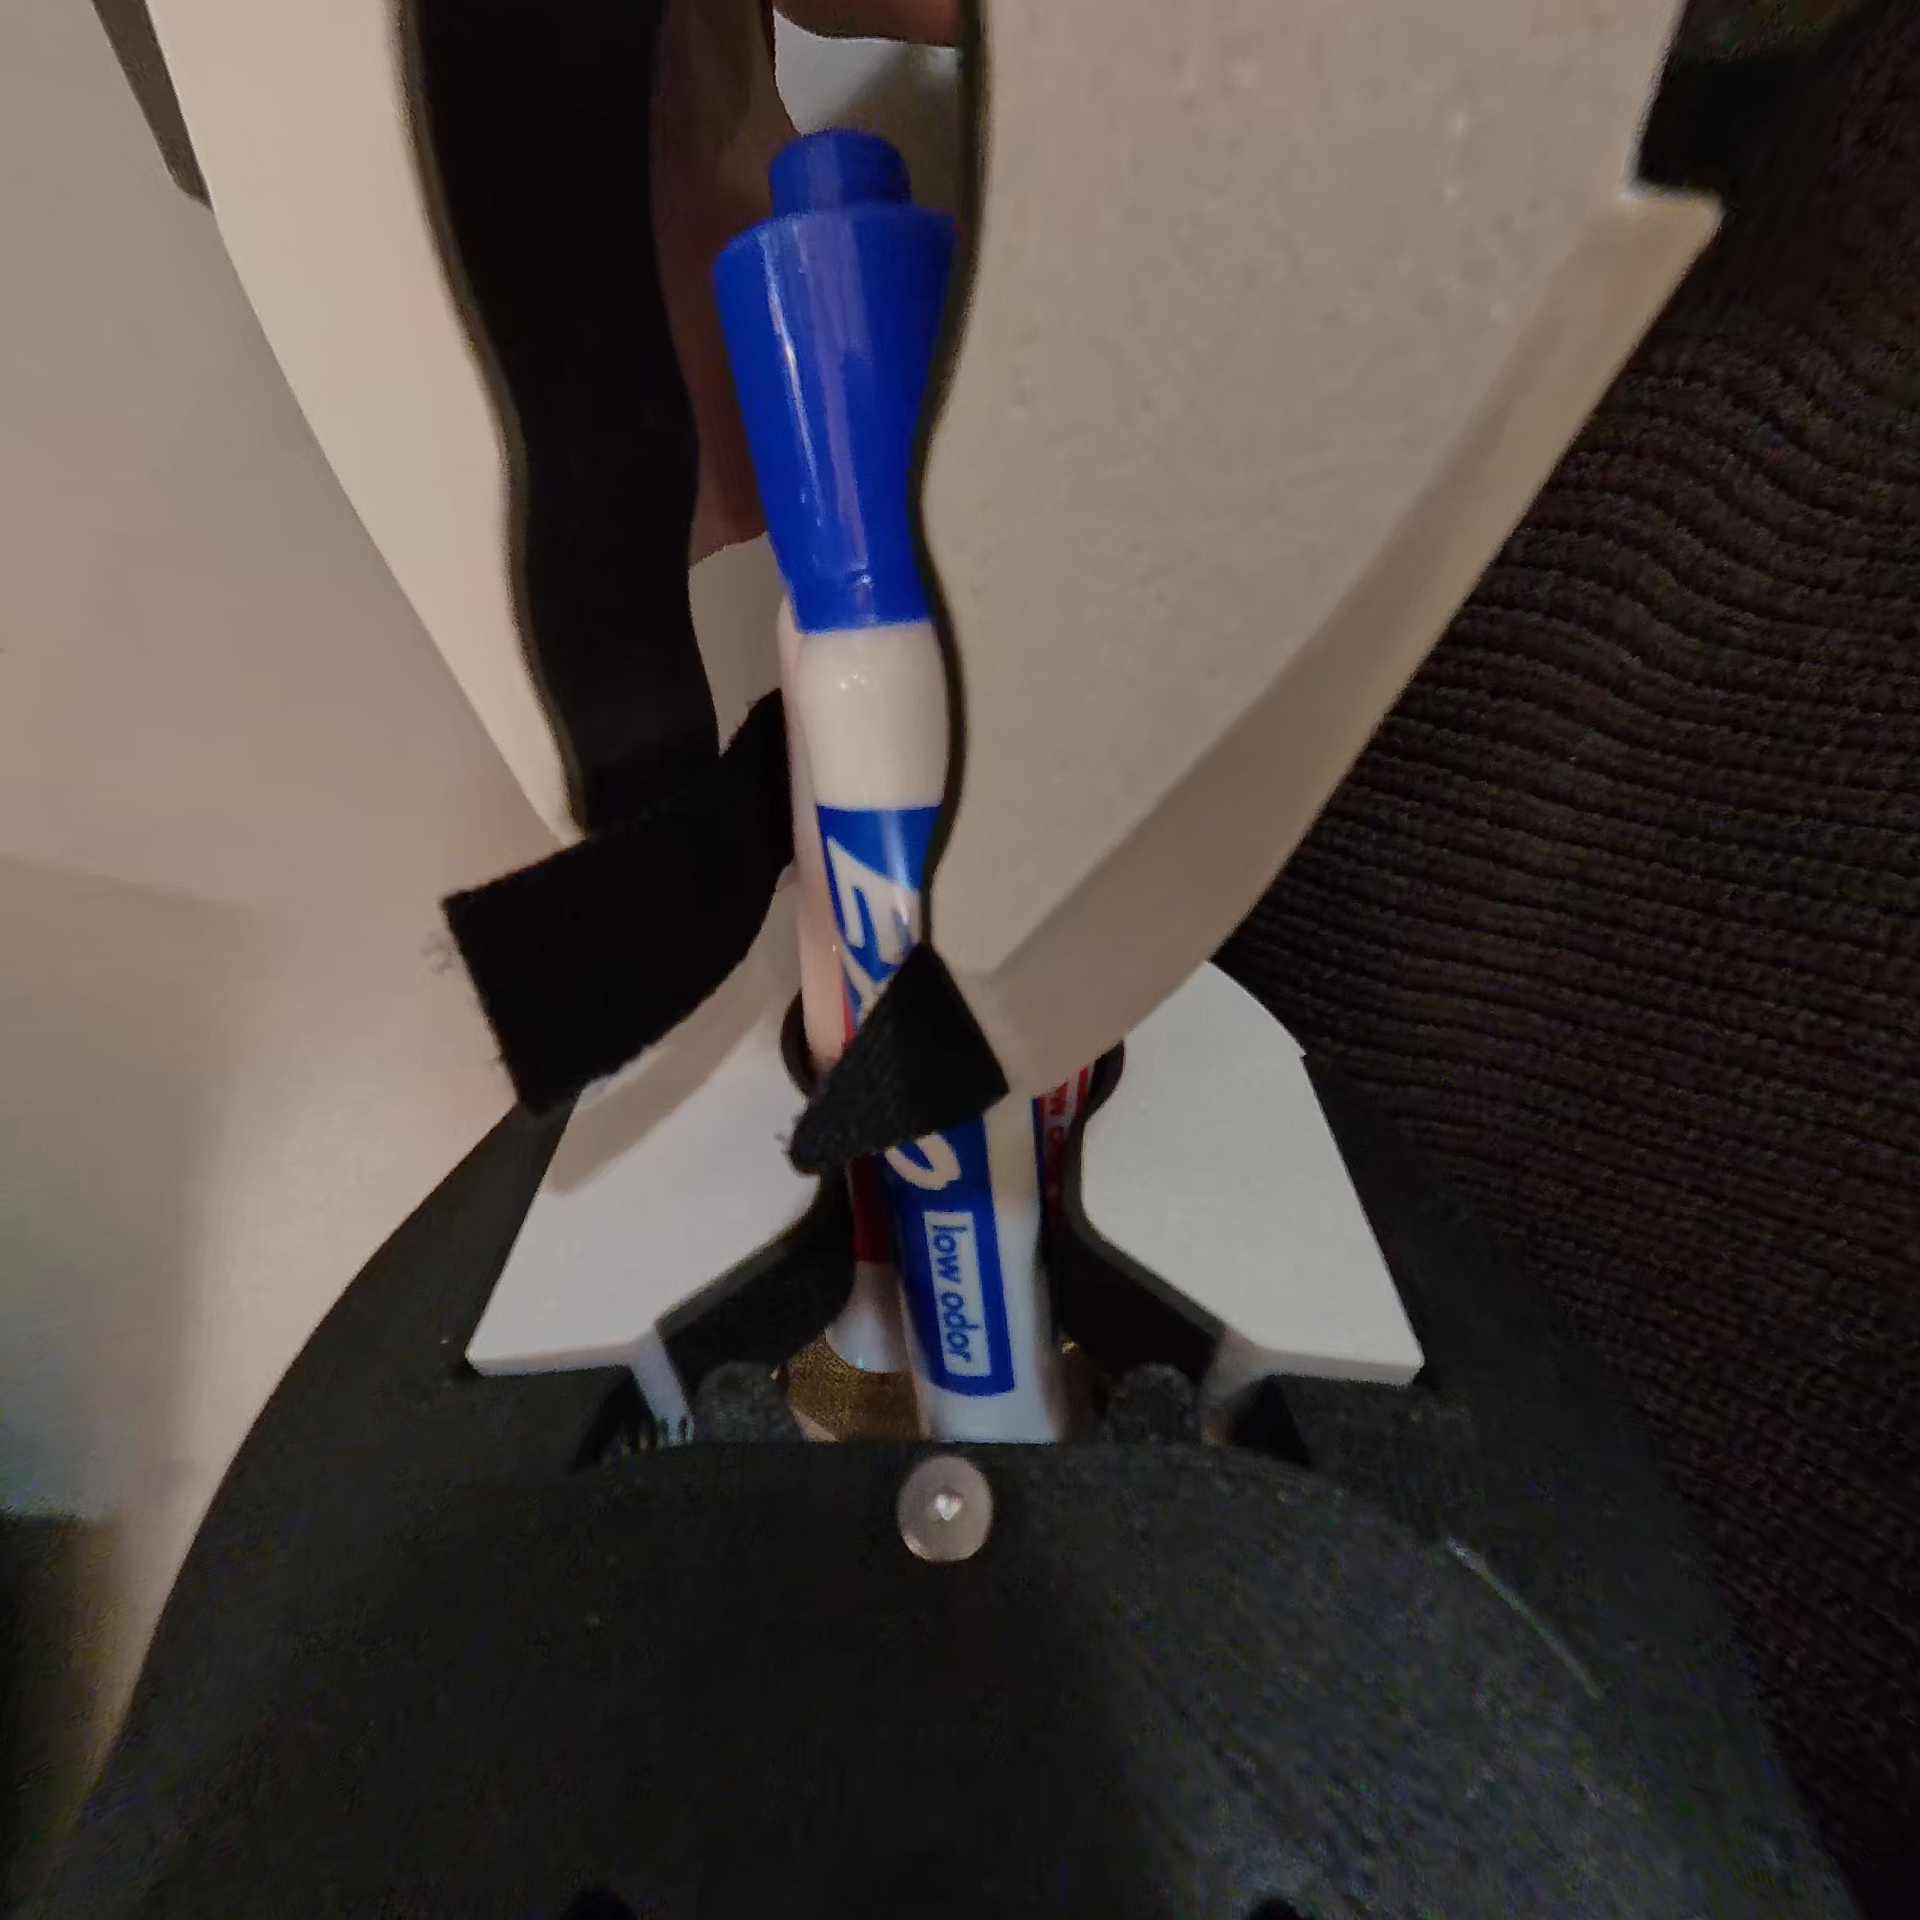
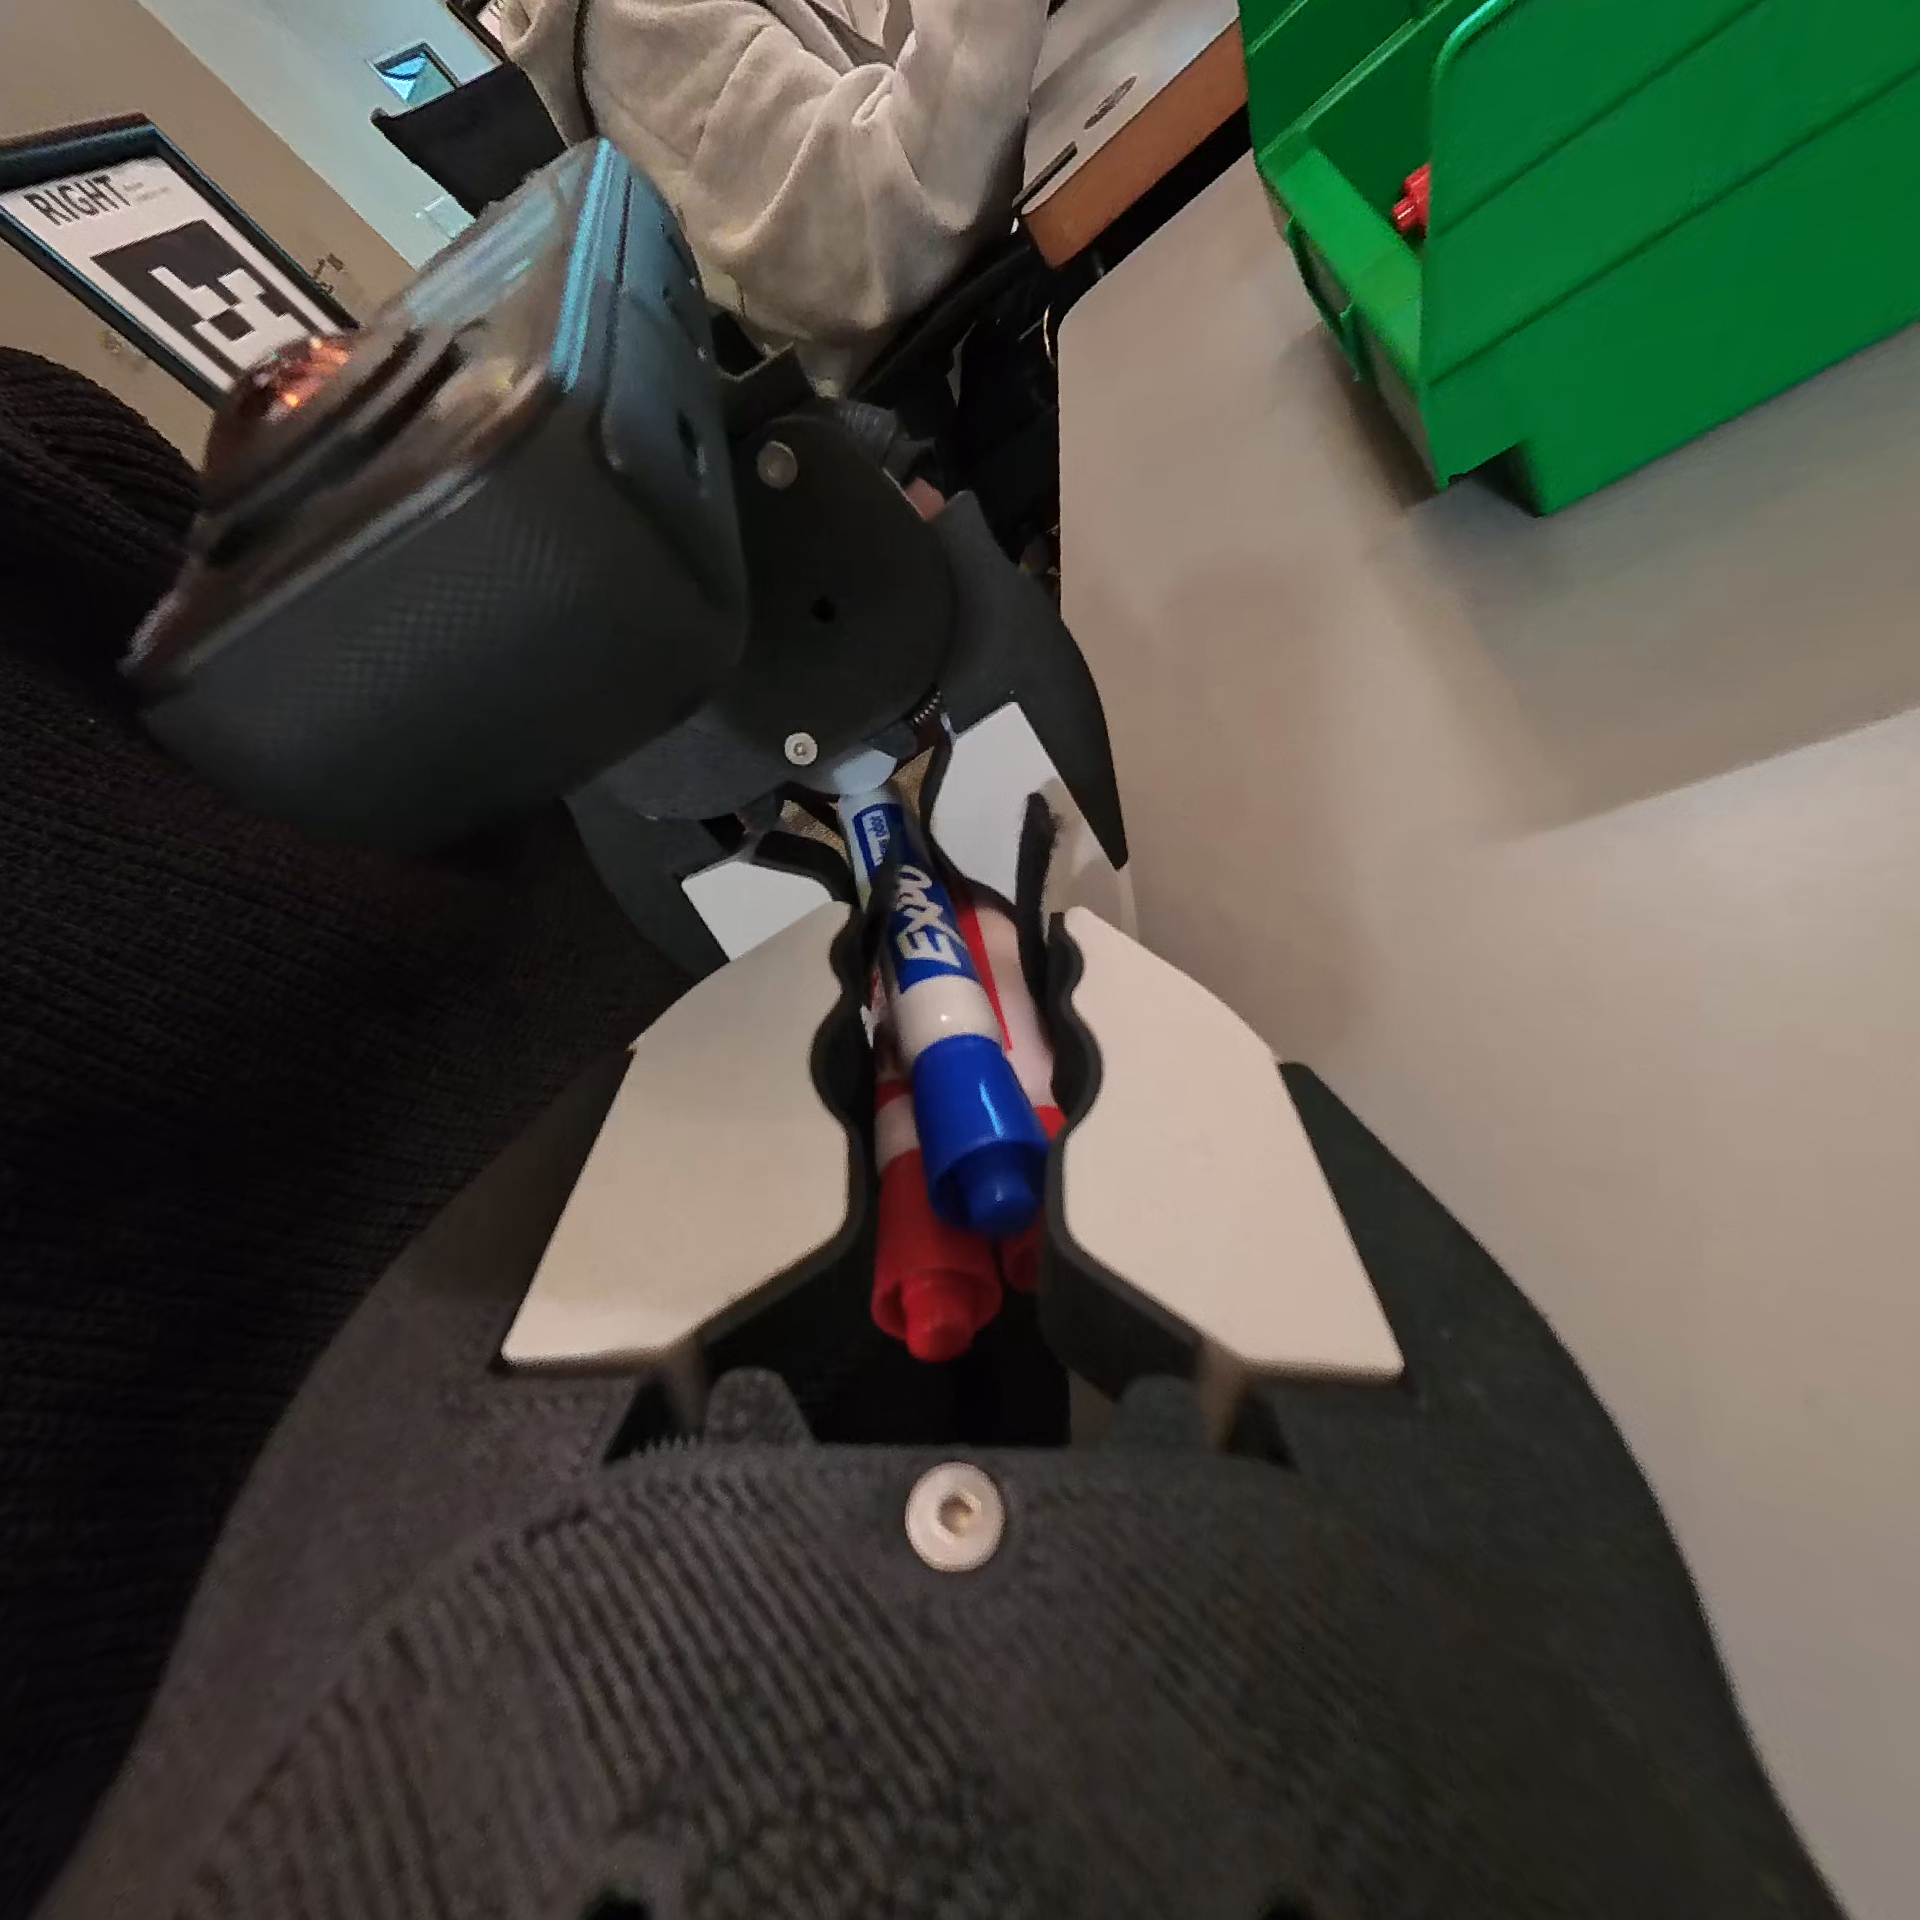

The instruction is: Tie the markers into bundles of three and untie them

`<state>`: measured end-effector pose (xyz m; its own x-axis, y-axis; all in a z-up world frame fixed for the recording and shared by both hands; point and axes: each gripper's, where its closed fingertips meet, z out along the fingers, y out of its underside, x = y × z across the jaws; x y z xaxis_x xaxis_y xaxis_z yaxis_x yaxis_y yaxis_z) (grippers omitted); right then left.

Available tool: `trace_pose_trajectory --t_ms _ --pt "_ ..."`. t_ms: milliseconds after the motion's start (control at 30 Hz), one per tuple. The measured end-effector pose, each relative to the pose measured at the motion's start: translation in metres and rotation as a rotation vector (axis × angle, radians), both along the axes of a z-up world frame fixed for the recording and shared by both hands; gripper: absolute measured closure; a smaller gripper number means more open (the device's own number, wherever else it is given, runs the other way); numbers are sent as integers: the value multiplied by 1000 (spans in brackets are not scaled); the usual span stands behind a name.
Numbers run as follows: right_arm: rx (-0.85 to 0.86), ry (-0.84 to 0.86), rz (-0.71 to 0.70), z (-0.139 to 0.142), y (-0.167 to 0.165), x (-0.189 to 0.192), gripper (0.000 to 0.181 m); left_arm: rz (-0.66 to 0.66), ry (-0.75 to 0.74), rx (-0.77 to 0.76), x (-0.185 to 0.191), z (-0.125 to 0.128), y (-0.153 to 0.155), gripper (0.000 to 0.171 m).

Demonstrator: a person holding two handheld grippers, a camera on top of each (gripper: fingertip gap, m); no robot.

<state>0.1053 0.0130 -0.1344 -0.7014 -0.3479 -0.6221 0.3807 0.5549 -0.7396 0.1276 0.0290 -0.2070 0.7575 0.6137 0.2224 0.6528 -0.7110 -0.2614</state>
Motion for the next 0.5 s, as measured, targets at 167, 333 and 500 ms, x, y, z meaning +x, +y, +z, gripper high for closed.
trace_pose_trajectory --t_ms 167,333,500 --pt "-1 -16 6 1 -1 2 151 -6 -2 -4 1 0 1 127" --pt "-9 -50 8 5 -1 3 159 -12 -2 -7 3 0 2 127" --pt "-10 -53 17 7 0 4 163 -13 -3 -8 3 0 2 126"
